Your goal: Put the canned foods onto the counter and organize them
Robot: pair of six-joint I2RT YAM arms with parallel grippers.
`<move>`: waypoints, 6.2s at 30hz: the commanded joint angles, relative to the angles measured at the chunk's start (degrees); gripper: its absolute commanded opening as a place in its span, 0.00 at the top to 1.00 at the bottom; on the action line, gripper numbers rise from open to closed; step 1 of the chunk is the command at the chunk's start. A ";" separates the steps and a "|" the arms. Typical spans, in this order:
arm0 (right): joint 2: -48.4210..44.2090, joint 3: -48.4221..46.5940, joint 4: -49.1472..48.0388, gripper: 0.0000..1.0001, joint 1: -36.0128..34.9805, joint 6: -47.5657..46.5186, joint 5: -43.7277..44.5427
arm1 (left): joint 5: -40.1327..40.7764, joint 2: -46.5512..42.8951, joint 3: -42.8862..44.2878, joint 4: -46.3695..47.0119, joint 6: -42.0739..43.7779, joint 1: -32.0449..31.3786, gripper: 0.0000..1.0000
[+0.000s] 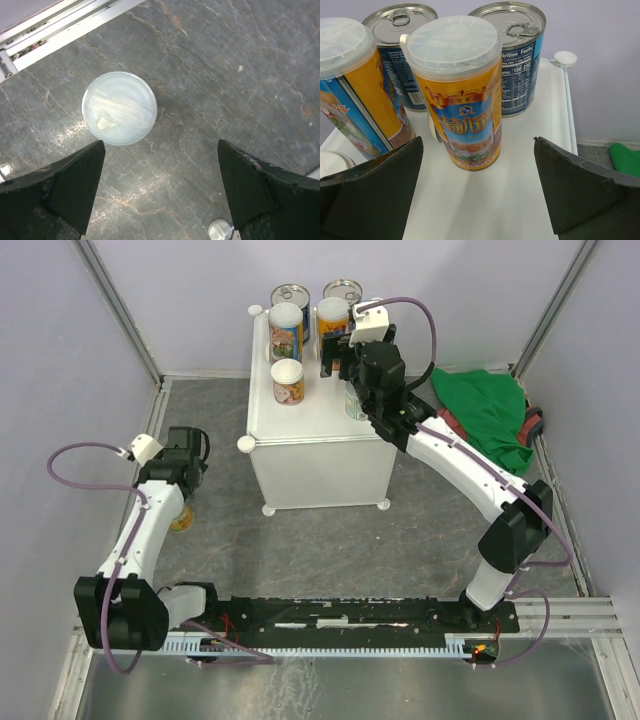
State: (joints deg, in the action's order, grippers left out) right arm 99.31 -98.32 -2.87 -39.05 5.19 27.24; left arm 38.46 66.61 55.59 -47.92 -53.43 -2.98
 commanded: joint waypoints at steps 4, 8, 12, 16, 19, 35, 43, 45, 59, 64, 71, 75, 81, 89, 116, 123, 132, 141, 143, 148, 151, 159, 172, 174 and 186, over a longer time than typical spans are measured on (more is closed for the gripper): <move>-2.45 4.19 4.01 0.01 0.99 1.69 -1.01 | -1.34 3.80 3.55 -3.96 -12.36 6.21 0.01; -3.10 5.34 3.92 0.01 1.21 2.38 -1.03 | -3.90 6.00 3.35 -5.03 -16.02 9.24 0.01; -3.13 5.60 3.93 0.01 1.27 2.61 -1.05 | -5.32 7.64 2.81 -5.34 -18.81 10.58 0.01; -3.15 5.93 4.09 0.01 1.55 2.69 -0.88 | -5.32 8.58 2.06 -3.98 -19.80 12.07 0.01; -3.15 5.99 4.31 0.01 1.80 2.90 -1.15 | -6.64 9.83 1.19 -3.10 -20.77 12.67 0.01; -3.63 6.29 4.70 0.01 1.86 3.61 -2.66 | -4.16 12.38 -1.49 1.92 -21.67 14.57 0.01; -4.50 7.21 4.61 0.01 1.89 3.09 -2.34 | -5.29 13.14 -3.27 3.97 -20.87 14.98 0.01; -4.76 7.43 4.60 0.01 1.91 3.04 -2.29 | -5.32 13.34 -3.47 4.51 -20.75 14.96 0.01; -5.88 8.59 4.54 0.01 1.90 2.67 -1.66 | -7.21 11.86 -7.18 8.67 -18.90 14.94 0.15; -5.87 8.63 4.61 0.01 1.88 2.85 -1.67 | -6.99 10.78 -8.44 9.80 -17.54 14.94 0.36; -5.92 8.28 4.64 0.01 1.95 2.69 -1.84 | -7.85 9.08 -9.14 11.38 -14.91 14.94 0.78; -5.96 8.07 4.88 0.01 1.97 2.52 -1.67 | -8.73 7.16 -8.80 12.40 -12.75 14.87 0.97; -6.27 7.75 5.13 0.01 2.15 2.69 -1.84 | -9.92 2.60 -7.63 14.01 -9.59 14.56 0.97; -7.43 8.16 5.36 0.01 2.33 2.59 -1.42 | -8.10 -2.31 -5.00 14.07 -3.84 11.98 0.97; -13.13 5.09 9.71 0.01 2.40 2.14 -3.67 | 2.40 -8.66 18.58 11.89 18.68 -10.15 0.97; -14.44 4.31 9.82 0.01 1.71 2.39 -4.29 | 2.59 -8.27 24.21 11.88 24.68 -14.77 0.97; -15.60 2.15 10.00 0.01 0.49 1.50 -4.43 | -0.38 -6.93 31.85 13.41 32.00 -19.73 0.97; -18.71 2.37 10.81 0.01 -0.38 1.24 -4.20 | -9.36 -5.69 39.30 13.51 35.17 -22.23 0.97; -19.55 2.70 11.33 0.01 -0.50 1.14 -4.24 | -12.65 -5.04 40.99 13.48 35.51 -22.49 0.97; -22.80 4.68 12.64 0.01 -0.85 0.81 -4.24 | -20.71 -3.60 44.51 13.47 35.71 -22.96 0.97; -24.72 5.81 13.82 0.01 -1.13 0.85 -4.22 | -24.34 -2.38 46.43 12.94 35.50 -23.49 0.97; -28.55 8.79 17.51 0.01 -2.03 1.25 -5.08 | -28.65 1.73 50.76 11.36 36.72 -27.83 0.97; -30.25 13.03 21.30 0.01 -2.66 3.33 -7.16 | -16.34 11.40 58.42 8.08 43.50 -44.68 0.97; -30.07 13.59 21.50 0.01 -2.63 4.09 -7.56 | -15.10 12.67 59.45 7.32 43.95 -45.88 0.97; -27.32 16.11 20.29 0.01 -2.67 6.06 -8.35 | -6.11 19.98 67.90 -1.81 46.87 -51.03 0.97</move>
State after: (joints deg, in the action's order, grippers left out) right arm 71.29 -82.48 19.35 -41.52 10.26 19.29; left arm 27.16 85.78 116.92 -52.53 -10.92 -52.73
